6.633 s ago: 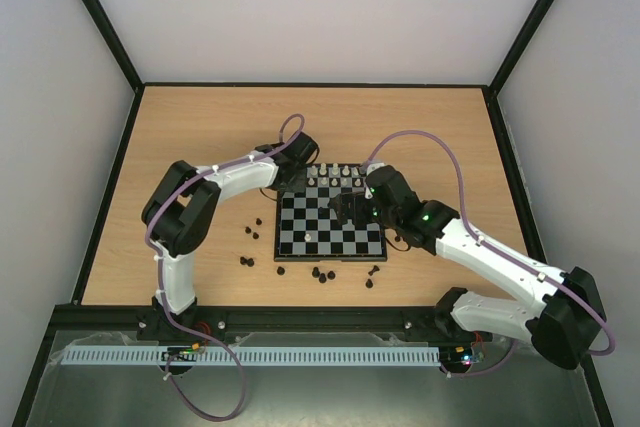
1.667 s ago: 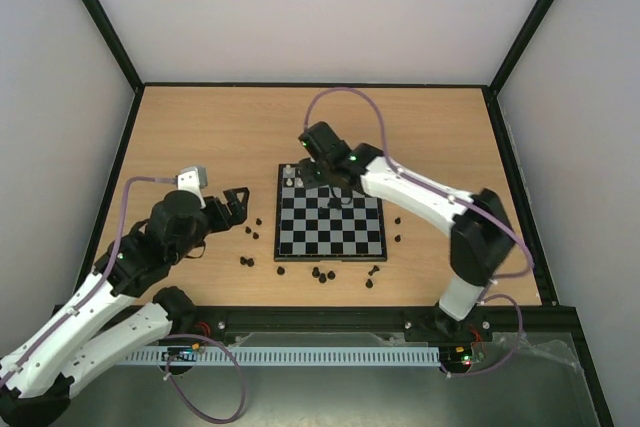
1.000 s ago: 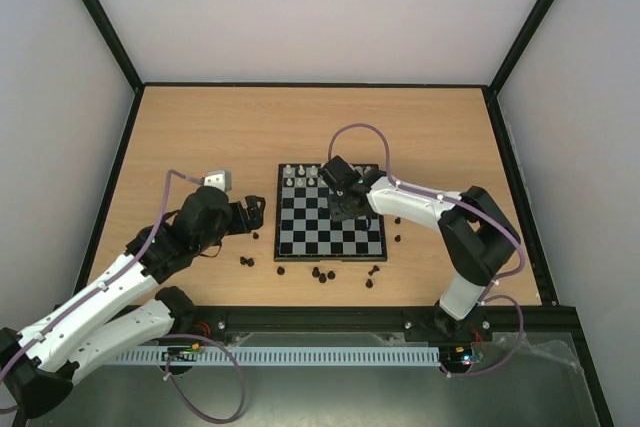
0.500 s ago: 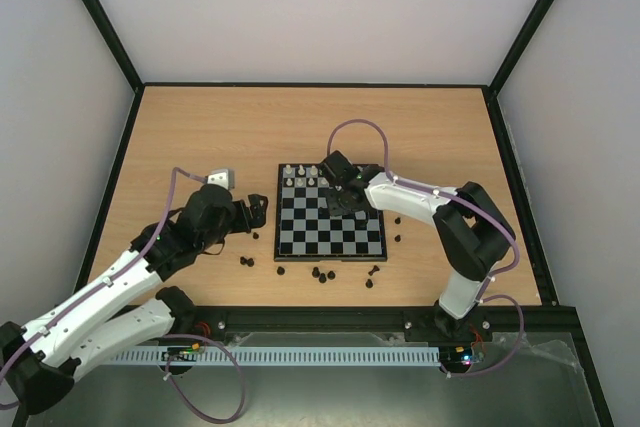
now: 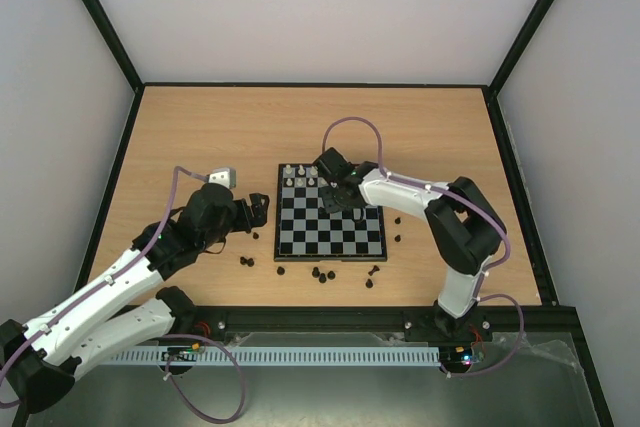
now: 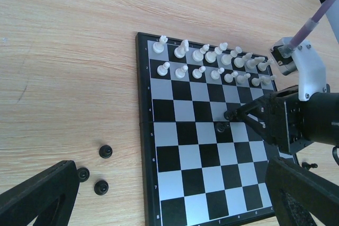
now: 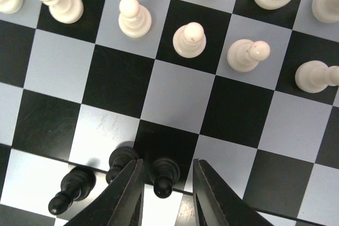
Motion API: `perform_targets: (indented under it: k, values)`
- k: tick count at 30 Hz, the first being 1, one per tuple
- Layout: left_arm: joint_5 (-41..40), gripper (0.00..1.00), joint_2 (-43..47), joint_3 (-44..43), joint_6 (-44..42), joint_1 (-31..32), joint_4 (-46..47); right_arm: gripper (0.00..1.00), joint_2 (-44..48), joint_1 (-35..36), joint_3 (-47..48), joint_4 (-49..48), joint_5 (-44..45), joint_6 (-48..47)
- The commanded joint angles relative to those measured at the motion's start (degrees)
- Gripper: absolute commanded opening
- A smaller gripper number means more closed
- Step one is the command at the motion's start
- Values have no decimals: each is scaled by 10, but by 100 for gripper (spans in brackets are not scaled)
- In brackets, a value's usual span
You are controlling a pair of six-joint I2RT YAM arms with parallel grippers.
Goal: Set up the chess pieces on the board
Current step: Pick up the chess piece from the chessboard, then place the chess piece on the chessboard.
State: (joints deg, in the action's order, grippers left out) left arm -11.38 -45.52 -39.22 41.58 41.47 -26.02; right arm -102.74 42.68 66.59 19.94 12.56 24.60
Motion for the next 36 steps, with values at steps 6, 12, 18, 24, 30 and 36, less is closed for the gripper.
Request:
perform_targets:
  k: [6,12,18,24,30,36]
  values:
    - [-1,99,0,8,-6,2,10,14,-14,-12,16,18,9,-4]
    - [-1,99,1,9,-7,2,10,3,13,-12,-4,26,18,2]
    - [1,99,3,8,-10,2,7,3,124,-12,-94,44,27,29]
    - [8,99,-7,9,-13,2,20,7,206,-13,-173,73,42,58]
    - [19,99,-20,11,-13,4,32,8,200,-12,-202,77,46,91]
    - [22,99,-23,9,-18,5,33,8,207,-12,-223,72,43,108]
